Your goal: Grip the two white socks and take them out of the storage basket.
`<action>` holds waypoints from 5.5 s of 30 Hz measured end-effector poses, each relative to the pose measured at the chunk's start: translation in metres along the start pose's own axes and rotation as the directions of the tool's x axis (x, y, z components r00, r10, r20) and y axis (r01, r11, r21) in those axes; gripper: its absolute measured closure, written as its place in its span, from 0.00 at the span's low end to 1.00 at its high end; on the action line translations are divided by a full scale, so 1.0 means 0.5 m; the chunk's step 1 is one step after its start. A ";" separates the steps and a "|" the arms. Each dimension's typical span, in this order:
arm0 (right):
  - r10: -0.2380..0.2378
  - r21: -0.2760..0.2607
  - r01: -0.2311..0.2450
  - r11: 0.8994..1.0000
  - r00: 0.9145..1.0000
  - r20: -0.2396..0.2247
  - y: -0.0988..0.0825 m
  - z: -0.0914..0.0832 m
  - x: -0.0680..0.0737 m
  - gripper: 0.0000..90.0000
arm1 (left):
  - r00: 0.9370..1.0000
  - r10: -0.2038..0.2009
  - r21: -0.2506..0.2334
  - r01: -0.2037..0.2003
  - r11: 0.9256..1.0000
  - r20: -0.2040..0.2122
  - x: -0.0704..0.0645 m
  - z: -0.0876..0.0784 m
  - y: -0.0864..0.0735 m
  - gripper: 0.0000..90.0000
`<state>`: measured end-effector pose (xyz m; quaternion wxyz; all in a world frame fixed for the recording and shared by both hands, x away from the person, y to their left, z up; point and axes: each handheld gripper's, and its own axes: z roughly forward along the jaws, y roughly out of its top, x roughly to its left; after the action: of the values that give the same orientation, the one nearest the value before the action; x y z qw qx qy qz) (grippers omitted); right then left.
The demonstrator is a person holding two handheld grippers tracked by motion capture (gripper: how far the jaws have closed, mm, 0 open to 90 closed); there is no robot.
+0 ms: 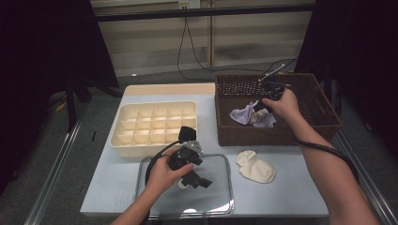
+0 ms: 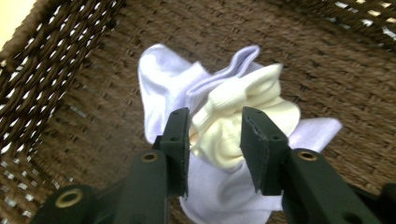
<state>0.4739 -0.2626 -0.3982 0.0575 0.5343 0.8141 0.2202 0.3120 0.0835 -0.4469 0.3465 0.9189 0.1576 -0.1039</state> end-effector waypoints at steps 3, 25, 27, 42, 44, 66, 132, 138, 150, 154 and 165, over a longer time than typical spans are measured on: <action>0.007 -0.005 -0.007 1.000 1.000 0.004 0.009 0.003 0.002 0.68 | 1.000 0.000 0.000 0.000 1.000 0.002 0.001 0.001 -0.001 0.05; 0.060 0.029 -0.060 0.998 0.998 -0.029 -0.003 0.017 -0.011 0.94 | 1.000 0.013 0.012 -0.013 1.000 0.000 0.003 0.002 -0.002 0.05; 0.049 0.022 -0.048 0.999 0.998 -0.032 -0.004 0.014 -0.012 0.95 | 1.000 0.005 0.005 -0.005 1.000 0.003 0.002 0.004 -0.002 0.05; 0.003 0.036 -0.003 0.999 1.000 -0.020 -0.004 0.005 0.013 0.94 | 1.000 0.009 0.007 -0.009 1.000 0.003 -0.001 0.003 -0.002 0.05; 0.022 0.037 -0.021 0.999 1.000 -0.021 -0.009 0.004 0.010 0.88 | 1.000 0.006 0.005 -0.006 1.000 0.001 -0.002 0.003 -0.001 0.05; 0.088 0.005 -0.088 0.996 0.995 0.053 0.028 0.022 -0.004 0.64 | 1.000 0.009 0.010 -0.009 1.000 0.010 0.000 0.004 -0.001 0.05; 0.018 0.042 -0.019 0.999 0.999 0.033 -0.002 -0.092 0.023 0.90 | 1.000 0.018 0.008 -0.018 1.000 0.015 -0.009 0.005 0.002 0.05; -0.004 0.035 0.004 0.999 1.000 0.021 -0.013 -0.133 0.039 0.90 | 1.000 0.024 0.005 -0.024 1.000 0.014 -0.011 0.006 0.003 0.05; -0.056 0.003 0.056 0.998 0.998 -0.012 -0.035 -0.210 0.076 0.90 | 0.999 0.035 0.000 -0.035 0.999 0.003 -0.013 0.000 0.005 0.05; -0.073 -0.003 0.073 0.997 0.997 -0.024 -0.044 -0.229 0.088 0.90 | 0.999 0.033 -0.002 -0.033 0.999 -0.002 -0.014 -0.004 0.005 0.05; -0.120 -0.019 0.119 0.993 0.991 -0.059 -0.073 -0.270 0.123 0.90 | 0.999 0.037 -0.004 -0.037 0.999 -0.002 -0.016 -0.004 0.007 0.05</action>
<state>0.3725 -0.2598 -0.2838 0.0502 0.4773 0.8442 0.2388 0.3060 0.0807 -0.4408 0.3503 0.9209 0.1413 -0.0964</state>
